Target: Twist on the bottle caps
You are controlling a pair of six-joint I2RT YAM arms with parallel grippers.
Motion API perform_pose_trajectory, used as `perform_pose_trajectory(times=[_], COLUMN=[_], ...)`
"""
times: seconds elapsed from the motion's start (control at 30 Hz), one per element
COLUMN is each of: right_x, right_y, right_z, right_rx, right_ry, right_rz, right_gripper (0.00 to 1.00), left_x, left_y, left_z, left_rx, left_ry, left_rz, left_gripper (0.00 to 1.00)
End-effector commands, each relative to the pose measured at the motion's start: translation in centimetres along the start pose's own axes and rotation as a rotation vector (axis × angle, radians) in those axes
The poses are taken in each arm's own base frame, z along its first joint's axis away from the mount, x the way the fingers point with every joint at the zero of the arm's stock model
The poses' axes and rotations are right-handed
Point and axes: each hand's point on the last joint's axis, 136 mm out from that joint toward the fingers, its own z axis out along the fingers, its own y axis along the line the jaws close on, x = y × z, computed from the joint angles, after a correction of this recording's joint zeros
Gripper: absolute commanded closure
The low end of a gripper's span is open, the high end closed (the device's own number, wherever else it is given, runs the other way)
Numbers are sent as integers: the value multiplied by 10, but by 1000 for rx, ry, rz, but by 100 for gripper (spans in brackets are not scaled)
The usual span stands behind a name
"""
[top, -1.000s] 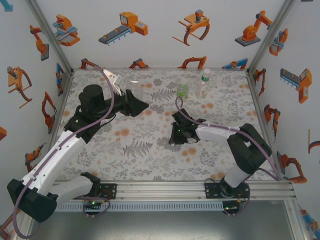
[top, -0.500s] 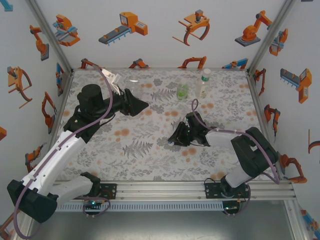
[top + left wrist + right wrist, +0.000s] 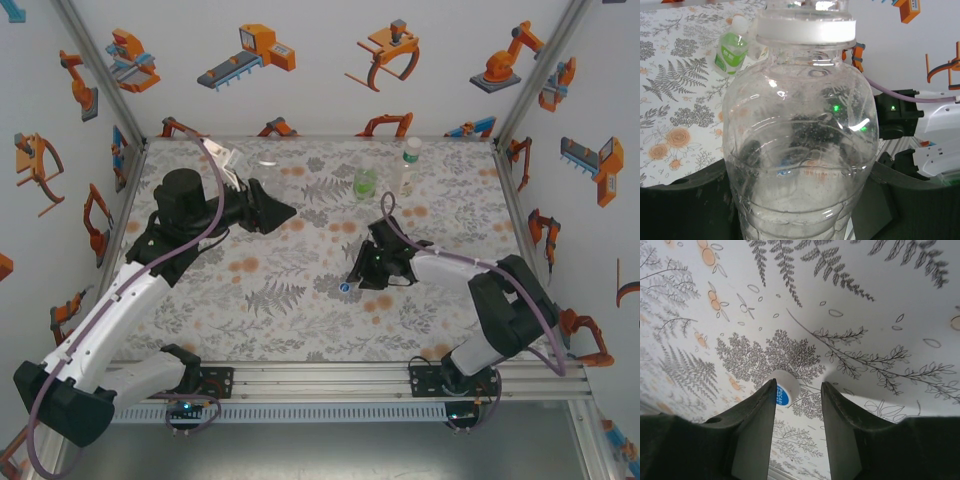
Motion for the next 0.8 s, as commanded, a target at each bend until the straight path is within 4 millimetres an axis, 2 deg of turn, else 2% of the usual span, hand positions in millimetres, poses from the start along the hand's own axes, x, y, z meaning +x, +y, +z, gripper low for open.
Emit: perform_pose_trajectory(times=[0.0, 0.2, 0.37, 0.5, 0.77], right_x=[-6, -10, -4, 7, 23], right_y=[-5, 14, 31, 34, 25], right_z=[-1, 7, 15, 17, 15], right_rx=[96, 133, 184, 248, 336], right_ry=[14, 49, 89, 110, 131], right_rz=[-75, -165, -262, -339, -414], right_gripper=[58, 57, 55, 55, 55], left_x=[-9, -10, -9, -10, -9], left_y=[-6, -2, -1, 0, 1], left_z=[-10, -17, -16, -15, -8], left_rx=[4, -29, -31, -29, -21], left_ry=[-28, -35, -31, -30, -16], left_rz=[13, 19, 13, 11, 2], left_gripper=[100, 100, 100, 100, 100])
